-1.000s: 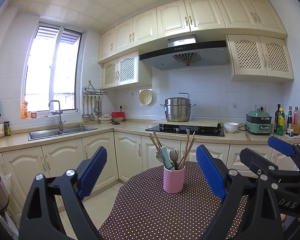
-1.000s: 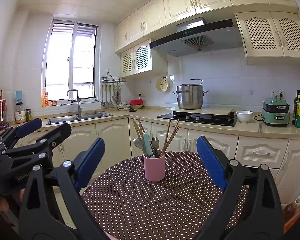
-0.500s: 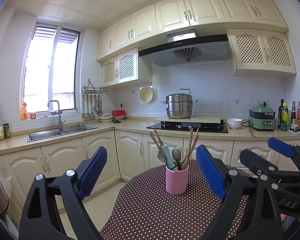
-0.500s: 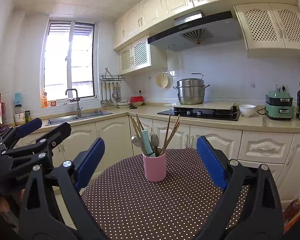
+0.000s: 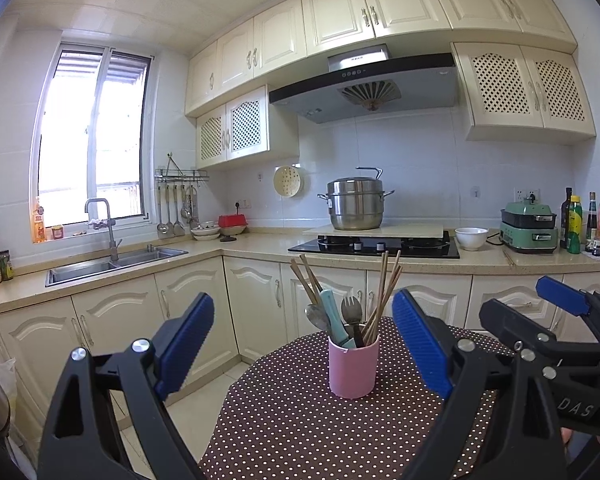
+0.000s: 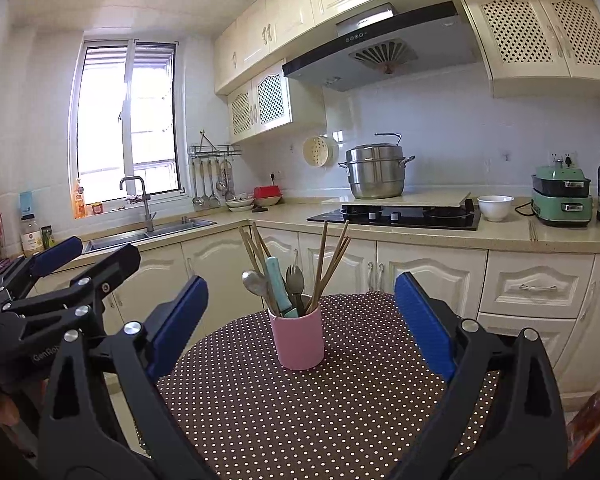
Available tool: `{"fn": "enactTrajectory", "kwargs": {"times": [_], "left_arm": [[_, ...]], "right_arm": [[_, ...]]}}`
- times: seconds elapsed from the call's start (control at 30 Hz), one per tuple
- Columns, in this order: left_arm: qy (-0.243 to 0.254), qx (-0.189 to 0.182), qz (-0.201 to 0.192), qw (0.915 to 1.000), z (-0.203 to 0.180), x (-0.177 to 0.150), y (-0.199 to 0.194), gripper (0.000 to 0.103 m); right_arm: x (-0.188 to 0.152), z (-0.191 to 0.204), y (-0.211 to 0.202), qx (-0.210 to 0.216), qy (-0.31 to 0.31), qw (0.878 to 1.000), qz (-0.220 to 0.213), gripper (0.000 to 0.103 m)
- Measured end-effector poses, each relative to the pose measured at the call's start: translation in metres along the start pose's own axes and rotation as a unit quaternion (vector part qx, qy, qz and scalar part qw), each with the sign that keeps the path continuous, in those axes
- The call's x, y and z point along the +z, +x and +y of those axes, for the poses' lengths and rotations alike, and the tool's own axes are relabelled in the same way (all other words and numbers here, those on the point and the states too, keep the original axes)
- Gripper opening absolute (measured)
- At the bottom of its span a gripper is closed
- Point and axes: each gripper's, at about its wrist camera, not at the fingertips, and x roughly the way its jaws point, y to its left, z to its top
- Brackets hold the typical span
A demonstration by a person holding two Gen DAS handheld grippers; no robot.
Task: Organize utensils
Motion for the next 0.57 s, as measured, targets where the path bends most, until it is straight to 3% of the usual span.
{"fn": "enactTrajectory", "kwargs": {"times": [0.57], "left_arm": [[0.012,-0.001,0.077,0.9969,-0.010,-0.029,0.076,0.089]], "right_arm": [[-0.028,-0.029,0.067,0.007,0.032,0.997,0.066,0.093]]}}
